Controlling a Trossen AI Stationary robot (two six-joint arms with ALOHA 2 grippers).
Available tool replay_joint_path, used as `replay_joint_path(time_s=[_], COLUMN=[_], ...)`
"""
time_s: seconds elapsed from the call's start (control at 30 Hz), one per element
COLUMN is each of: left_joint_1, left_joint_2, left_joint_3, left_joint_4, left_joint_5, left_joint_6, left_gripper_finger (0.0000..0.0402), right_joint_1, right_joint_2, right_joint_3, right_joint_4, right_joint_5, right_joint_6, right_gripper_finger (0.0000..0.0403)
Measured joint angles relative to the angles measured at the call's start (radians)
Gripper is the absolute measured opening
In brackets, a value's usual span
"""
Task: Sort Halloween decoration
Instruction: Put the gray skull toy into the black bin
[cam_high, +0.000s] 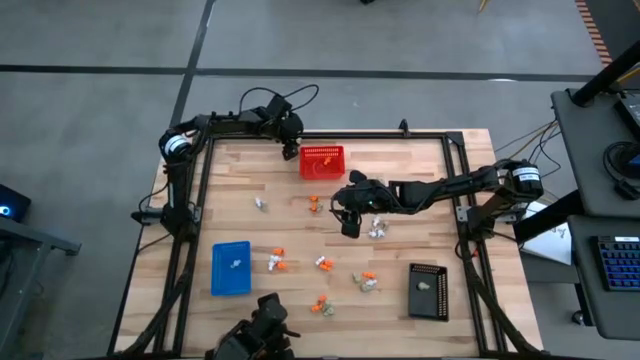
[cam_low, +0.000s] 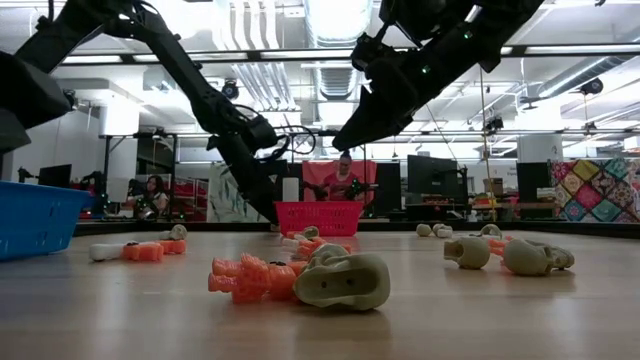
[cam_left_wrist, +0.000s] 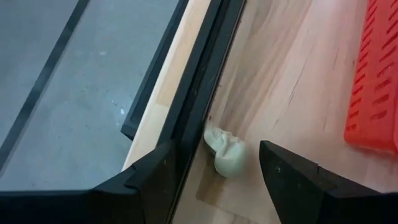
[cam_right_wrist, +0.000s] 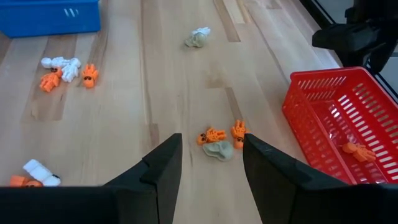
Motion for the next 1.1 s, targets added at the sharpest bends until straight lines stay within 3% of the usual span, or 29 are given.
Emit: replay_joint_path(time_s=[0.13,0.4,1.1], left_joint_1=[0.0,-0.009,-0.025], left_joint_2=[0.001,0.001,-0.002], left_joint_3=[0.0,0.0,0.001], left_joint_4=[0.006,-0.001,-0.036], left_joint_5=[-0.047,-0.043,-0.04], left_joint_6=[-0.018,-0.01,0.032], left_gripper_finger=[0.0189,0.0164,0.0162], right_joint_1=[0.0,0.001,0.001], right_joint_2=[0.0,0.0,0.0], right_joint_3=[0.0,0.0,0.0], right_joint_4=[0.0,0.0,0.0], right_joint_5=[0.0,0.0,0.0], right_joint_6=[0.0,0.0,0.001], right_gripper_finger=[0.016,0.016,0.016])
